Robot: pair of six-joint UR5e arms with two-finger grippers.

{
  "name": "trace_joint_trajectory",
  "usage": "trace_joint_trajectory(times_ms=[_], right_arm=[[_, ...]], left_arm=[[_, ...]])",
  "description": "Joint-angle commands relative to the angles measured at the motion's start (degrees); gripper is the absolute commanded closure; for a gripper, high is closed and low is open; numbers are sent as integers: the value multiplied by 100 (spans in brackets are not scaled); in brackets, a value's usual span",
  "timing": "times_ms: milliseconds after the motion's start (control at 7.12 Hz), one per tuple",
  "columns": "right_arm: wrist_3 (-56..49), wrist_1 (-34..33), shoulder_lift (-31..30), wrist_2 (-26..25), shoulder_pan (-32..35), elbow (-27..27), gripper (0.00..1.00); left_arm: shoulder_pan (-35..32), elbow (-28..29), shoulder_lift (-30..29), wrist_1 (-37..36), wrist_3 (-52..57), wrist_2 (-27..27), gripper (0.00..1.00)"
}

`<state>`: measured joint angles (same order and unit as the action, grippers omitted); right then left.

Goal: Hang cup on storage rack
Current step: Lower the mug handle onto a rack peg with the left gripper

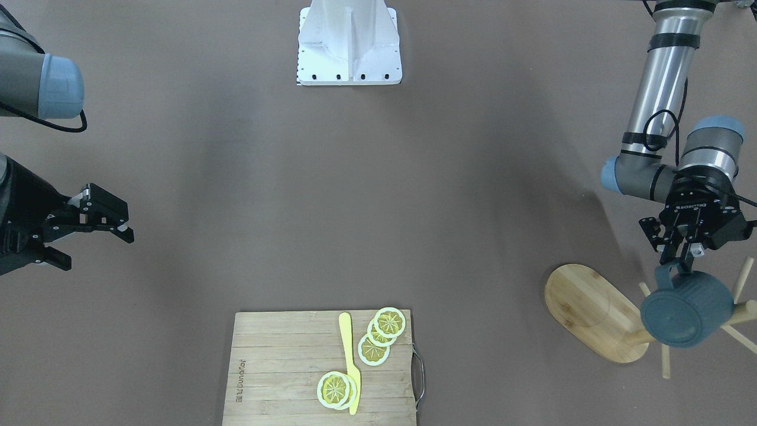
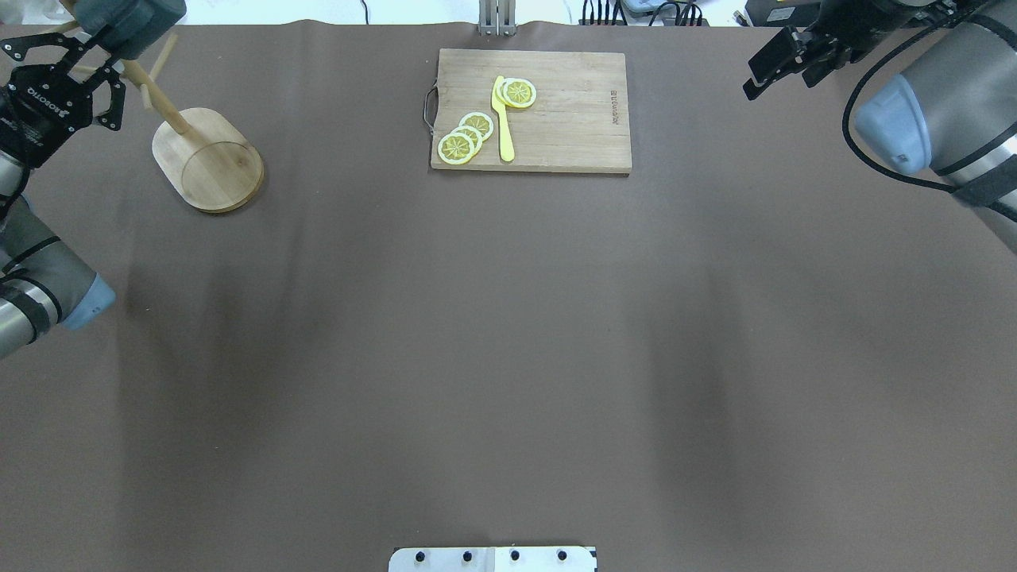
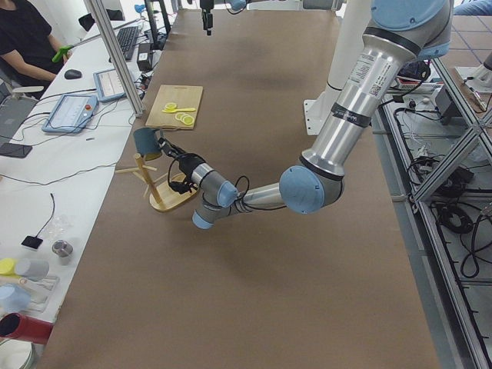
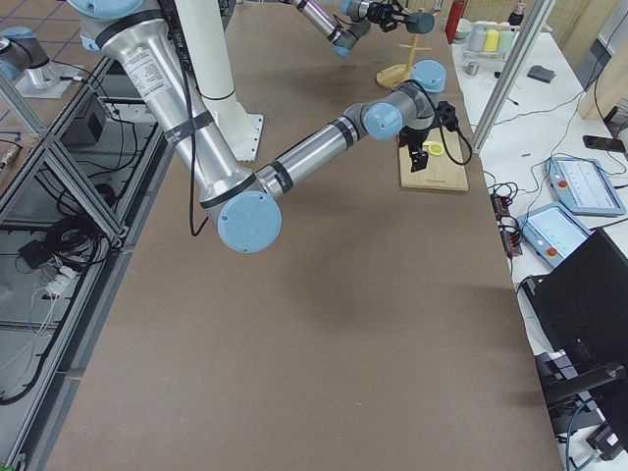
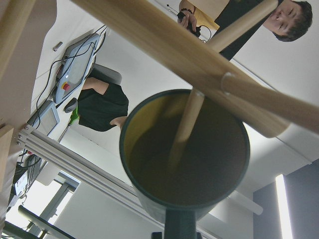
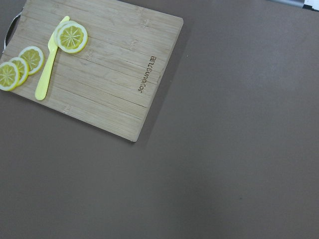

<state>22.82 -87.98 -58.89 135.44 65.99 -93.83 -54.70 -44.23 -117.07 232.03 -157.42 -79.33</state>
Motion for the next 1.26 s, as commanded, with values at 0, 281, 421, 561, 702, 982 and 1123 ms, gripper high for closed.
trace_joint_trajectory(times_ms=[0,281,421,561,702,982,1123], right_arm=[[3,0,0,0,2,-3,0],[3,0,-17,0,2,-38,0],[3,0,-17,0,-16,-38,0],[12,0,-26,-9,-16,-38,0],[12,0,-26,-52,-25,-38,0],[12,0,-17,-53,-42,-38,0],[12,0,-17,-53,-42,-38,0]], left_arm=[[3,2,9,-17,9,14,69],[-6,10,9,-18,10,14,50],[-6,2,9,-26,10,14,40],[-14,-7,9,-26,-17,14,31],[-14,-16,9,-26,-17,14,29],[-23,-34,9,-35,-34,14,28],[-23,-42,0,-35,-43,14,28]])
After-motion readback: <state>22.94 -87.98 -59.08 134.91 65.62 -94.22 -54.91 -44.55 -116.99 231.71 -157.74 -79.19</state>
